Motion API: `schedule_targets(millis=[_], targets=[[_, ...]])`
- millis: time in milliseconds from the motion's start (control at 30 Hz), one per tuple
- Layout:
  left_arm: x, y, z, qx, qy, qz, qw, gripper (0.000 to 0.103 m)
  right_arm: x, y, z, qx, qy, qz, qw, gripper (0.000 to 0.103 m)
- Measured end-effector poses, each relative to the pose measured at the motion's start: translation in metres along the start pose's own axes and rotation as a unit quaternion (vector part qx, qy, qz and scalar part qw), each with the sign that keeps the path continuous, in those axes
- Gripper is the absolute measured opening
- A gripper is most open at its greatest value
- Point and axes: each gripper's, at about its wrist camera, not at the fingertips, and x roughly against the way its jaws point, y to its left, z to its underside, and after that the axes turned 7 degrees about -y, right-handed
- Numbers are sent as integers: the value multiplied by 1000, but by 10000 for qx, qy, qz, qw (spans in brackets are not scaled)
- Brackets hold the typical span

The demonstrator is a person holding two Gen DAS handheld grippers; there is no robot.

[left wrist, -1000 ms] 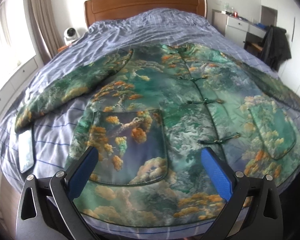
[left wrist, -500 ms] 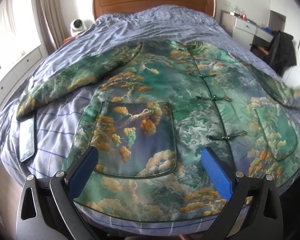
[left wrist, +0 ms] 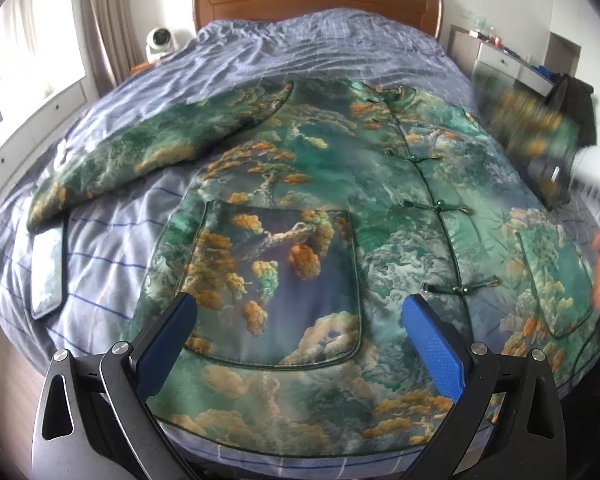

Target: Fold large clothes

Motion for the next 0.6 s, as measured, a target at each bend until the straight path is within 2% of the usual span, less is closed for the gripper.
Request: schedule_targets(millis=[67,100,133,200,233,300,367,433,500,600], targets=[[-7,1,-2,95,120,192,9997,102,-11,12,24,191,310,68,9993,16],[-10,-1,-4,131,169,298,9993,102,-12,16,36,237,436,80,9987,23],[-14,-4,-6,171,231,456,9985,102,-14,18,43,240,589,20,9980,37],[-22,-14,-15,201,354,864,9954,102,-6,20,59,178,758,-153,9968,54],[-25,-20,-19,201,401,1074,9932,102,4,16,62,207,725,-203,9969,57],[-33,-35,-28,193,515,1545,9865,102,21,18,67,311,654,-260,9970,60],[-47,-56,-40,196,709,2084,9753,102,44,16,71,421,533,-233,9974,61],[-63,-78,-49,204,888,2463,9649,102,62,17,72,445,386,-208,9980,61],[-83,-102,-54,177,1082,2725,9559,102,74,16,70,389,242,-154,9988,61],[-110,-130,-52,282,1456,2818,9480,97,94,10,70,240,77,-138,9996,61]])
